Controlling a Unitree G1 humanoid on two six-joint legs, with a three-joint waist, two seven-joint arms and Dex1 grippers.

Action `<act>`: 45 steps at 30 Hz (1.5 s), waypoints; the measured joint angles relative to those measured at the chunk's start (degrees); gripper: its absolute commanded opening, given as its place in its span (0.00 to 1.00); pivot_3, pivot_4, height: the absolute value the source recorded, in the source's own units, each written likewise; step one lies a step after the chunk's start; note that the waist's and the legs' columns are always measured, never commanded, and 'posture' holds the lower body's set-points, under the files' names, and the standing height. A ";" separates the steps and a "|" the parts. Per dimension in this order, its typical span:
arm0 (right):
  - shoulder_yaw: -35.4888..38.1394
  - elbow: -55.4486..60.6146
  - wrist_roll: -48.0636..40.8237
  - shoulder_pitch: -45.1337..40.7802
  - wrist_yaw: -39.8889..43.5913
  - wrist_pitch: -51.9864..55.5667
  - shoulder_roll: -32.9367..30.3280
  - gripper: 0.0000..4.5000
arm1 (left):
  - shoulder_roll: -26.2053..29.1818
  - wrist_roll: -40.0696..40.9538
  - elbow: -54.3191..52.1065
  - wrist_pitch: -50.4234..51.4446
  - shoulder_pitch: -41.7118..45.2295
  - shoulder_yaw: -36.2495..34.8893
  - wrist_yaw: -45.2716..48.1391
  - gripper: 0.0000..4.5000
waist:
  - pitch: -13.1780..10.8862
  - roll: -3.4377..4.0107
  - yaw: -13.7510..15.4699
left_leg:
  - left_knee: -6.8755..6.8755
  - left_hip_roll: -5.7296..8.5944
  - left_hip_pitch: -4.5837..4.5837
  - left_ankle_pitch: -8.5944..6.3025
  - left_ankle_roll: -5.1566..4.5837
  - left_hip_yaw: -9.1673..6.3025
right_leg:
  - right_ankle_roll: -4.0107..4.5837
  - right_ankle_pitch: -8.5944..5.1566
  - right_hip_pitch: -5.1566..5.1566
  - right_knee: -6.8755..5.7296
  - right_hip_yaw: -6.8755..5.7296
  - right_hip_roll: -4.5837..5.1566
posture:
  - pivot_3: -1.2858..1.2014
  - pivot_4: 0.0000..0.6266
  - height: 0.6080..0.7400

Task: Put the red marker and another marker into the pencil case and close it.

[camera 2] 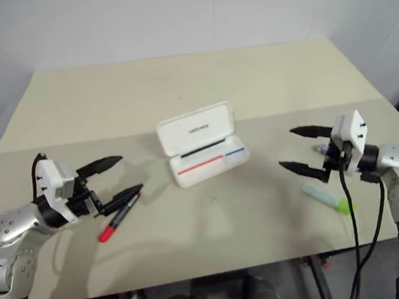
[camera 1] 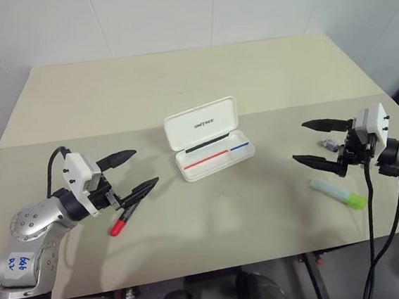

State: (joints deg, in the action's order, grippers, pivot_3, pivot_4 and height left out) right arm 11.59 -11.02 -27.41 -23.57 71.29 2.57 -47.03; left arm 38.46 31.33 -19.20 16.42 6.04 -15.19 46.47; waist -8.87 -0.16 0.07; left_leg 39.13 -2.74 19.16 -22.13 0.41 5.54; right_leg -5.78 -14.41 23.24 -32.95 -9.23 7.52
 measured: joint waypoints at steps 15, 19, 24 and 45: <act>-2.02 -0.37 1.57 -3.48 -0.73 -0.09 3.03 1.00 | 0.31 -1.13 -0.09 0.46 0.77 2.92 1.33 1.00 | 0.00 -0.01 0.04 | 0.01 0.00 -0.01 0.00 0.01 0.02 | 0.00 0.00 0.00 -0.01 0.00 -0.02 | 0.52 0.24 1.00; -2.41 1.13 1.57 -2.62 -1.57 -0.08 4.92 1.00 | -0.14 -2.93 0.99 0.31 2.50 6.54 1.95 0.86 | 0.00 0.00 0.13 | 0.01 0.01 0.01 0.00 0.01 0.01 | 0.00 0.00 0.00 -0.02 -0.01 -0.02 | 0.52 0.24 1.00; -2.49 5.50 1.45 0.20 -3.31 0.19 6.24 1.00 | -1.73 -7.22 6.26 -0.77 6.30 11.68 1.94 0.64 | 0.00 -0.01 0.34 | 0.01 0.02 0.02 0.00 0.01 0.01 | 0.00 0.00 0.00 -0.01 -0.03 -0.03 | 0.52 0.24 1.00; -1.60 19.88 -3.76 7.19 -4.94 8.29 3.85 1.00 | -12.97 -20.67 24.65 -3.08 22.84 28.82 4.59 0.64 | 0.05 -0.12 1.41 | 0.10 0.05 0.01 0.00 0.00 0.09 | -0.02 0.01 -0.01 -0.01 -0.01 -0.05 | 0.52 0.24 1.00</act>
State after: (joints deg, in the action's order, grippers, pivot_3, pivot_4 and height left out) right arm 9.99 8.86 -31.17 -16.39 66.35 10.86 -43.19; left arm 25.49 10.65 5.45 13.34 28.88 13.63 51.06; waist -8.82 -0.28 1.47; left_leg 39.23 -2.69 19.16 -22.12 0.41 5.63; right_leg -5.80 -14.40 23.23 -32.95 -9.24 7.46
